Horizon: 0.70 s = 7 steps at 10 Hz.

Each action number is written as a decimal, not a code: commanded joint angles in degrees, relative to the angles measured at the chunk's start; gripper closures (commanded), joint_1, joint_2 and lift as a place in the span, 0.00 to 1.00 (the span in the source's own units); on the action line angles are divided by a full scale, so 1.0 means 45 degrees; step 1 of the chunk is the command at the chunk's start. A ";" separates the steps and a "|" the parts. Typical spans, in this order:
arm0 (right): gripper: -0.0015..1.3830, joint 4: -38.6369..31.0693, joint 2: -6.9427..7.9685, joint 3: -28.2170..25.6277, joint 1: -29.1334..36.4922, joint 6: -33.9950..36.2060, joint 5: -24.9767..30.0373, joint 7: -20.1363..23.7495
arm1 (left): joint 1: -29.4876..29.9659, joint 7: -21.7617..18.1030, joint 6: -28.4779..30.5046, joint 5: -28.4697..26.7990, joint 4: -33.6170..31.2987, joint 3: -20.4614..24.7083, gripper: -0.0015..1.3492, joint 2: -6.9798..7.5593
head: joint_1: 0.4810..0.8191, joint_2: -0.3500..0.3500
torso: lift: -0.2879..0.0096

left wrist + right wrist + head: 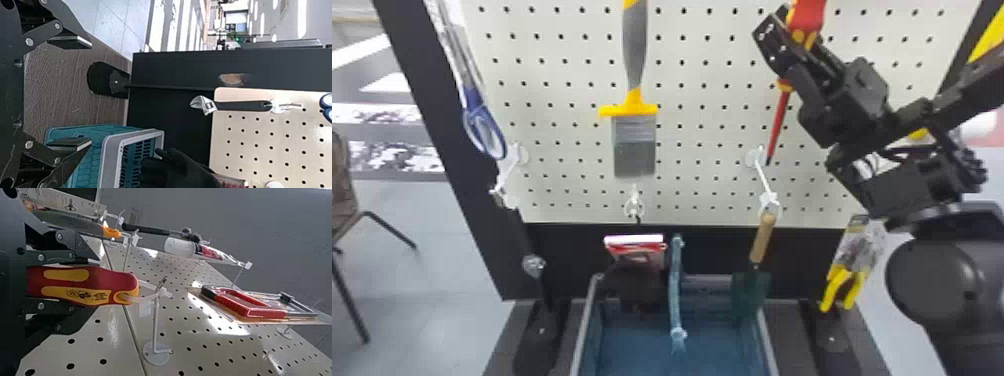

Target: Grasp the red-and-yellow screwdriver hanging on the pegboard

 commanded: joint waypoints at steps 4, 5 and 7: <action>0.93 -0.0118 0.0037 0.0000 0.0155 -0.0031 0.0182 -0.0099 | 0.0028 0.0000 0.0023 0.0026 -0.0022 -0.0018 0.30 0.0053 | 0.20 0.50 | 0.63; 0.93 -0.0118 0.0037 0.0000 0.0183 -0.0031 0.0182 -0.0099 | 0.0028 0.0000 0.0023 0.0026 -0.0022 -0.0018 0.30 0.0033 | 0.20 0.50 | 0.63; 0.93 -0.0118 0.0056 0.0000 0.0183 -0.0050 0.0182 -0.0099 | 0.0028 0.0000 0.0023 0.0026 -0.0022 -0.0038 0.30 0.0033 | 0.20 0.50 | 0.63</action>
